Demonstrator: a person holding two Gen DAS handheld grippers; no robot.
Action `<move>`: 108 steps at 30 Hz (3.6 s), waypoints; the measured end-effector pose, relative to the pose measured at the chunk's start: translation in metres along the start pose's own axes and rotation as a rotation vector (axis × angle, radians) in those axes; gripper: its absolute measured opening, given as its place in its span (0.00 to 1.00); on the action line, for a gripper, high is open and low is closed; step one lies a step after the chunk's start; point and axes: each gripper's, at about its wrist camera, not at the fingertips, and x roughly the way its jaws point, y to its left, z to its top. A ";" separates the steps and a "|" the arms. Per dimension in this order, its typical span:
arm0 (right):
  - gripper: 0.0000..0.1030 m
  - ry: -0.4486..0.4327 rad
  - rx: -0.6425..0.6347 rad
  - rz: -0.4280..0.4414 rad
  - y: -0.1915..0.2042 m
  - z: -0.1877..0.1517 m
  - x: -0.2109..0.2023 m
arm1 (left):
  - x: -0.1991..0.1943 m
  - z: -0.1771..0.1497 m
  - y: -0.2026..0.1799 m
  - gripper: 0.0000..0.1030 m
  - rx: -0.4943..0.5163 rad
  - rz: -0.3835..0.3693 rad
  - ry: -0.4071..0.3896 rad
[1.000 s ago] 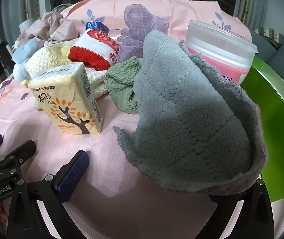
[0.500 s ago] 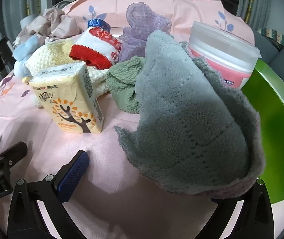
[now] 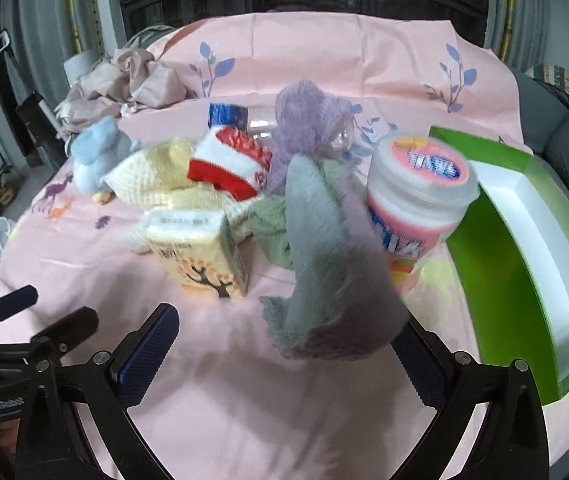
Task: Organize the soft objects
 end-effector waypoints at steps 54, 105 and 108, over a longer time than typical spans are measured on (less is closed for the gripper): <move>0.93 0.252 0.043 0.471 0.160 0.185 0.098 | 0.059 0.113 0.153 0.88 -0.426 -0.190 -0.037; 0.54 -0.123 0.351 0.417 -0.101 0.091 -0.045 | -0.042 0.094 -0.159 0.53 0.171 -0.612 -0.094; 0.54 -0.142 0.394 0.409 -0.128 0.081 -0.049 | -0.037 0.092 -0.186 0.53 0.223 -0.629 -0.088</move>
